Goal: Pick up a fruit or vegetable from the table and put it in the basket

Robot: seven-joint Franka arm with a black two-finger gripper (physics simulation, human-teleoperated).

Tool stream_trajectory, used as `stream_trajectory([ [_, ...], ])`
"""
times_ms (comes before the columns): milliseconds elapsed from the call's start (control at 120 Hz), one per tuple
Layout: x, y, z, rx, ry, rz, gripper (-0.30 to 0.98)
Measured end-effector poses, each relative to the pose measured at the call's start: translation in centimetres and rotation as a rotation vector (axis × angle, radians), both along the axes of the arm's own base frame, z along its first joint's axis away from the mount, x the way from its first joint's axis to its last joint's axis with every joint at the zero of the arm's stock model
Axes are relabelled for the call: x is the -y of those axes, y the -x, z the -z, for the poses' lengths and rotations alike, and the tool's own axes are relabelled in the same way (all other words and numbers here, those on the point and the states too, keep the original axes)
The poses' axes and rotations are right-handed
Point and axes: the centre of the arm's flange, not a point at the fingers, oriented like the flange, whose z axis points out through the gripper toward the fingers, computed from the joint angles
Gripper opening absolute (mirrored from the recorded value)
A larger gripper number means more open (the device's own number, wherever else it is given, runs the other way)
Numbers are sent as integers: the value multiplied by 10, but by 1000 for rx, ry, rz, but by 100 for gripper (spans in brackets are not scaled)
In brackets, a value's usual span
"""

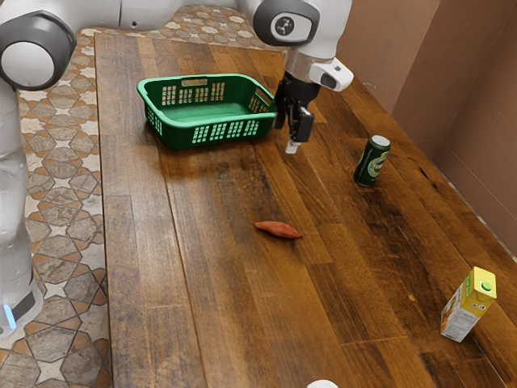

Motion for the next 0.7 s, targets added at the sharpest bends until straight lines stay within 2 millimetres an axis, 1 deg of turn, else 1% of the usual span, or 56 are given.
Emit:
stream_trajectory([
  [8,0,0,0,0,0,0,68],
  [33,1,-2,-35,70,18,2,68],
  [50,2,-2,-51,101,28,3,68],
  [67,2,-1,-63,124,35,4,68],
  [92,2,0,-75,146,45,4,68],
  [125,0,1,-84,162,56,3,67],
  [175,-7,3,-90,170,67,-6,67],
  [242,-25,4,-93,174,74,-32,67],
  [258,-30,6,-97,180,74,-40,67],
  [275,-36,9,-108,202,71,-48,67],
  [308,-49,24,-157,300,51,-65,67],
  [325,-56,31,-175,338,41,-76,66],
  [342,-63,36,-188,368,29,-89,66],
  [383,-92,24,-182,372,-19,-154,66],
  [408,-115,21,-179,374,-34,-200,66],
  [442,-157,27,-177,379,-56,-279,66],
  [475,-207,37,-171,374,-82,-372,66],
  [500,-250,38,-151,341,-101,-451,66],
  [517,-274,39,-138,320,-110,-495,66],
  [542,-300,38,-119,290,-120,-538,66],
  [558,-312,36,-107,270,-125,-556,66],
  [583,-325,33,-91,243,-127,-571,66],
  [608,-333,31,-76,217,-125,-579,66],
  [642,-343,29,-51,171,-115,-586,66],
  [700,-363,31,-14,107,-98,-604,66],
])
